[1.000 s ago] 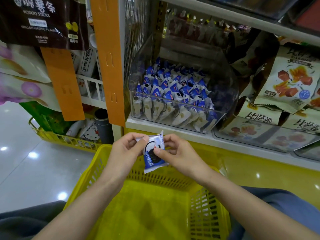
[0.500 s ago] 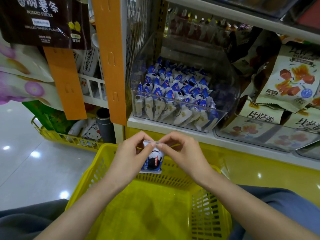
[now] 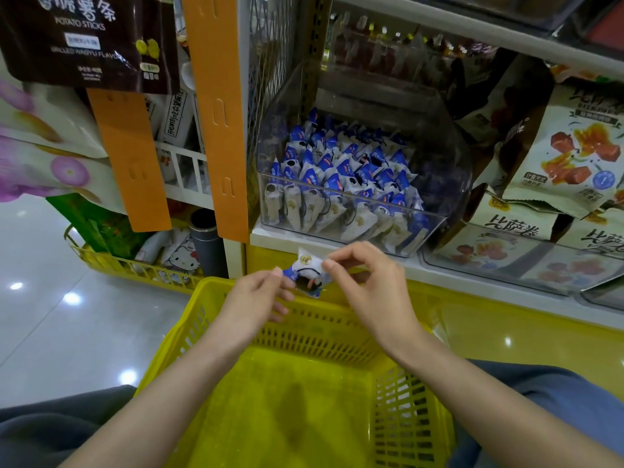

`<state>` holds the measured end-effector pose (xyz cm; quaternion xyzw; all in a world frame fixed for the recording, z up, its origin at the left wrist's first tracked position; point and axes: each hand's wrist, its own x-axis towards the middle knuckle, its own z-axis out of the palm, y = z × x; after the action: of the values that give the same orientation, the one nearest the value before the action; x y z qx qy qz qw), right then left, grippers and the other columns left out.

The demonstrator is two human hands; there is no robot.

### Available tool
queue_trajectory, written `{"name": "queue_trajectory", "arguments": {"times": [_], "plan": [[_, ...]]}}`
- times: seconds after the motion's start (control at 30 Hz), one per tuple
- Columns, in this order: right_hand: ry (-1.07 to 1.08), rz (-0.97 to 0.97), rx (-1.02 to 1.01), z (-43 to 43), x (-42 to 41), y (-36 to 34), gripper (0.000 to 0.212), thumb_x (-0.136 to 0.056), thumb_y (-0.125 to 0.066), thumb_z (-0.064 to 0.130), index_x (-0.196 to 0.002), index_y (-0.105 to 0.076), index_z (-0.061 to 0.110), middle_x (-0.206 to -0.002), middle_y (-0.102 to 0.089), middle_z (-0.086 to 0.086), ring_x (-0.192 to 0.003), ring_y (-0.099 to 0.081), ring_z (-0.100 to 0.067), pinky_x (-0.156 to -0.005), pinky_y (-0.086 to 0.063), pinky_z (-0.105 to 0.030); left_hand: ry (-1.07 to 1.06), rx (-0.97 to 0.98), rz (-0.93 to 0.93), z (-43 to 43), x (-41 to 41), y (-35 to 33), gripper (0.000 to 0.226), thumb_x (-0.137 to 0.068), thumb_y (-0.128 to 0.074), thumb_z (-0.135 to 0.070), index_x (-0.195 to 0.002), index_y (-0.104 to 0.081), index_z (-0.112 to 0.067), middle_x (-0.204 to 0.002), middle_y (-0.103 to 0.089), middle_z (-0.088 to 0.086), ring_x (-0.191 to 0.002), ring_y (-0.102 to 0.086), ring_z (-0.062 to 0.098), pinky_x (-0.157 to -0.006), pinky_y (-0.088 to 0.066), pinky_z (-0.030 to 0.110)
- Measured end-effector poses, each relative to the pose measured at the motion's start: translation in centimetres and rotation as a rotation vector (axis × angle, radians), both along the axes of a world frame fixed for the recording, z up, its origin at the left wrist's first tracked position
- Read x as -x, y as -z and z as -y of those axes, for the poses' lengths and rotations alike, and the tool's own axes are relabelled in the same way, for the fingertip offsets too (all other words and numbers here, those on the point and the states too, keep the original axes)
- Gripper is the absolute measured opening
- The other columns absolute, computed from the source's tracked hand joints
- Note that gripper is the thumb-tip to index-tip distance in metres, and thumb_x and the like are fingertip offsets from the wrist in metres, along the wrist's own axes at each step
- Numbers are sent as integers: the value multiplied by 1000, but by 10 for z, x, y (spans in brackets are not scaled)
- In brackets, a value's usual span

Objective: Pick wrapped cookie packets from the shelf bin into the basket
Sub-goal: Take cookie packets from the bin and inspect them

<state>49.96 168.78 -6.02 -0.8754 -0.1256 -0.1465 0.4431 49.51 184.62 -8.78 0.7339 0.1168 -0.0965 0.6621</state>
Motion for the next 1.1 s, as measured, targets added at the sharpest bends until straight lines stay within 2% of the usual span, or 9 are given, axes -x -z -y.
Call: {"name": "queue_trajectory", "arguments": {"times": [0.07, 0.13, 0.27, 0.4, 0.57, 0.67, 0.73, 0.9, 1.1], "plan": [[-85, 99, 125, -3, 6, 2, 1, -82, -68, 18, -82, -69, 17, -83, -64, 3, -80, -60, -9, -71, -51, -26, -4, 278, -143, 0, -2, -7, 42, -97, -35, -37, -79, -64, -13, -71, -69, 2, -62, -63, 16, -53, -51, 23], [-116, 216, 310, -8, 13, 6, 5, -79, -70, 21, -82, -70, 17, -86, -66, 4, -83, -60, -16, -68, -51, -31, 25, 438, -144, -2, 0, -8, 40, -92, -43, -41, -85, -69, -12, -78, -73, 4, -68, -68, 15, -58, -55, 25], [-188, 283, 476, -11, 18, 12, 8, -81, -68, 26, -85, -68, 19, -89, -62, 6, -83, -53, -12, -62, -41, -18, 13, 405, -6, -1, 4, -5, 21, -90, -54, -22, -92, -70, -8, -93, -72, 10, -84, -66, 16, -76, -53, 30], [-64, -239, -27, -17, 14, 8, 17, -88, -60, 25, -102, -51, 21, -95, -56, 4, -80, -52, 1, -69, -43, -12, -18, 307, 101, 0, 3, -8, 21, -94, -48, -17, -104, -66, -11, -97, -73, 5, -89, -67, 17, -79, -52, 31], [-169, -708, -531, -13, 6, -2, 21, -95, -47, 17, -109, -57, 6, -96, -65, -6, -72, -63, -2, -60, -53, -19, 63, 205, 156, 4, 6, -11, 22, -94, -48, -15, -109, -61, -7, -84, -69, 2, -63, -63, 9, -54, -51, 19], [-178, -748, -656, -13, 8, -3, 27, -93, -50, 14, -115, -52, -1, -104, -66, -14, -81, -66, -16, -65, -58, -27, -45, -49, 298, 3, 6, -6, 19, -89, -57, -20, -106, -51, -25, -95, -61, -6, -74, -59, 13, -65, -49, 21], [-158, -745, -689, -16, 8, -2, 27, -92, -51, 13, -114, -47, -3, -107, -65, -16, -80, -67, -16, -67, -59, -28, -31, -155, 388, 3, 10, -6, 24, -85, -62, -24, -99, -47, -35, -102, -56, -13, -88, -56, 6, -72, -45, 15], [-143, -709, -613, -14, 5, 0, 18, -91, -54, 15, -103, -45, 6, -89, -66, -4, -64, -62, -1, -59, -54, -18, 99, -219, 460, 5, 14, -6, 20, -82, -66, -23, -100, -55, -27, -101, -63, -12, -90, -59, -2, -75, -47, 13], [-172, -614, -539, -14, 5, 6, 41, -87, -58, 6, -124, -41, 11, -104, -62, -3, -66, -64, -2, -62, -56, -22, 136, -257, 438, 3, 14, -6, 18, -91, -52, -9, -99, -52, -24, -95, -64, -10, -85, -62, 0, -69, -45, 8]]}}
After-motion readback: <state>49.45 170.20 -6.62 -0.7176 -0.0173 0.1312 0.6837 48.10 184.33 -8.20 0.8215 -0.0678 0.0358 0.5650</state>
